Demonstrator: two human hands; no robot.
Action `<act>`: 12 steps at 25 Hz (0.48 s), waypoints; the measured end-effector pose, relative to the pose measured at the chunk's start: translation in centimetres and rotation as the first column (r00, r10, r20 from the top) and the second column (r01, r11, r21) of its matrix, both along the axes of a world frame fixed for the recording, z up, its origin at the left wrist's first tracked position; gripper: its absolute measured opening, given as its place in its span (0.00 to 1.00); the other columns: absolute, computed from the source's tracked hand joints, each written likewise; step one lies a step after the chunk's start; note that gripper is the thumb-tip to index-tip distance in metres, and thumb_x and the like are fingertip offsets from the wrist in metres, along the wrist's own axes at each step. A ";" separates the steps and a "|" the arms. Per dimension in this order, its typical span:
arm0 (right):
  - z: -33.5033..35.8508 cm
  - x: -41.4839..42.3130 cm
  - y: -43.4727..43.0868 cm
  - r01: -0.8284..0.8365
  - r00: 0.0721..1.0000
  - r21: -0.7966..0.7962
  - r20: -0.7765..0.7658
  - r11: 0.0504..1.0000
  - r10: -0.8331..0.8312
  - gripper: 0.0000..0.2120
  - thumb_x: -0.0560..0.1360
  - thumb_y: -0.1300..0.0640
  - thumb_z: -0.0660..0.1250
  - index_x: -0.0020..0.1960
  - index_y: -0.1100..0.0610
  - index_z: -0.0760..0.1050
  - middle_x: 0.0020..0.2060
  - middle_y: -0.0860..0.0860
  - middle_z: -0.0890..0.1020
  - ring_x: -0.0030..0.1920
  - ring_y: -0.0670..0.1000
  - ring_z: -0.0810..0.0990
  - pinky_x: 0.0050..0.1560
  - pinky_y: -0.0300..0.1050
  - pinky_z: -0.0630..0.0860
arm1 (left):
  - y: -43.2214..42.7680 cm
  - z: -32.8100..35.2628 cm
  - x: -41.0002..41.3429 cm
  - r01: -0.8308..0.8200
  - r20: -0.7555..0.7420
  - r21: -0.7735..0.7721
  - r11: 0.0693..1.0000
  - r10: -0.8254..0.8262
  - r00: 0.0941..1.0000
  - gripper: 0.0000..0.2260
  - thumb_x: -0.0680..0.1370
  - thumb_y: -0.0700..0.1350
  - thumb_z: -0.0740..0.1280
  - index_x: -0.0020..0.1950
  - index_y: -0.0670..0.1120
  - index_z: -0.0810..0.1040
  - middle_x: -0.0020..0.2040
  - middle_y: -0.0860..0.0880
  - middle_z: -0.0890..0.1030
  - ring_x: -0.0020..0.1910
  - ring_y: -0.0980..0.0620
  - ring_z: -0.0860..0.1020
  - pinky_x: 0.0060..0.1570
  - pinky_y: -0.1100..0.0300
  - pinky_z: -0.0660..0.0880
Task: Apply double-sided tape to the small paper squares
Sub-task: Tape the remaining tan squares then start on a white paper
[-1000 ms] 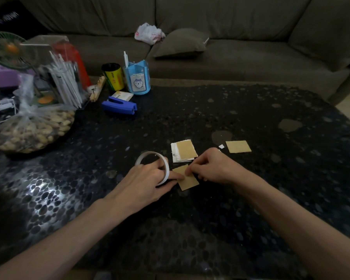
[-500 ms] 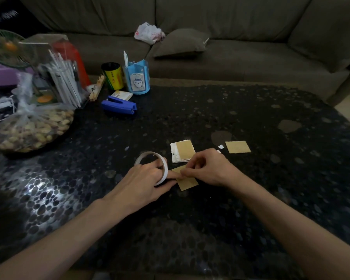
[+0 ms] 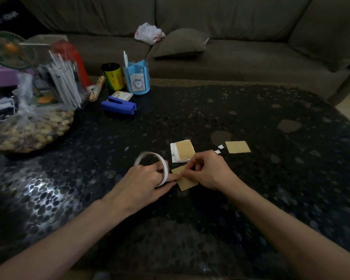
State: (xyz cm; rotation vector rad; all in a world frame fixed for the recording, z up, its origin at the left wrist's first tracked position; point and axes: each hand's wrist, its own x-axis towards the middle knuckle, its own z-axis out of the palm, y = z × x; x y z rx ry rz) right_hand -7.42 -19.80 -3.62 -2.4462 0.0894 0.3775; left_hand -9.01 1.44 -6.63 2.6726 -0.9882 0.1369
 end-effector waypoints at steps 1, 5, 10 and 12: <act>0.0 0.0 -0.1 0.003 1.000 0.009 -0.001 1.000 -0.003 0.07 0.76 0.49 0.77 0.49 0.46 0.79 0.42 0.45 0.81 0.41 0.43 0.78 0.42 0.38 0.76 | 0.0 0.1 0.0 0.010 0.008 0.011 1.000 -0.010 1.000 0.20 0.83 0.60 0.55 0.70 0.63 0.77 0.57 0.53 0.80 0.49 0.53 0.81 0.40 0.56 0.79; 0.1 -0.2 -0.2 0.050 0.999 0.079 -0.026 0.996 -0.048 0.13 0.76 0.50 0.77 0.57 0.48 0.78 0.44 0.47 0.80 0.42 0.43 0.78 0.40 0.37 0.72 | 0.0 0.4 0.1 0.019 -0.015 0.011 1.000 -0.018 1.000 0.25 0.81 0.63 0.49 0.69 0.62 0.79 0.56 0.53 0.80 0.48 0.52 0.81 0.38 0.51 0.80; 0.2 0.1 -0.6 0.104 0.995 0.140 -0.024 0.985 -0.101 0.13 0.76 0.56 0.78 0.56 0.48 0.78 0.44 0.47 0.82 0.42 0.44 0.80 0.48 0.39 0.78 | 0.1 0.3 0.3 -0.006 -0.015 0.002 1.000 0.006 1.000 0.22 0.81 0.63 0.52 0.66 0.64 0.81 0.54 0.56 0.79 0.47 0.55 0.80 0.37 0.57 0.75; 0.3 0.2 -0.8 0.095 0.995 0.146 -0.017 0.985 -0.093 0.13 0.75 0.57 0.78 0.54 0.47 0.77 0.43 0.47 0.83 0.41 0.43 0.81 0.46 0.38 0.77 | 0.0 0.2 0.5 -0.048 -0.074 -0.050 0.998 0.044 0.996 0.18 0.81 0.63 0.56 0.64 0.65 0.81 0.52 0.60 0.78 0.47 0.59 0.78 0.39 0.60 0.73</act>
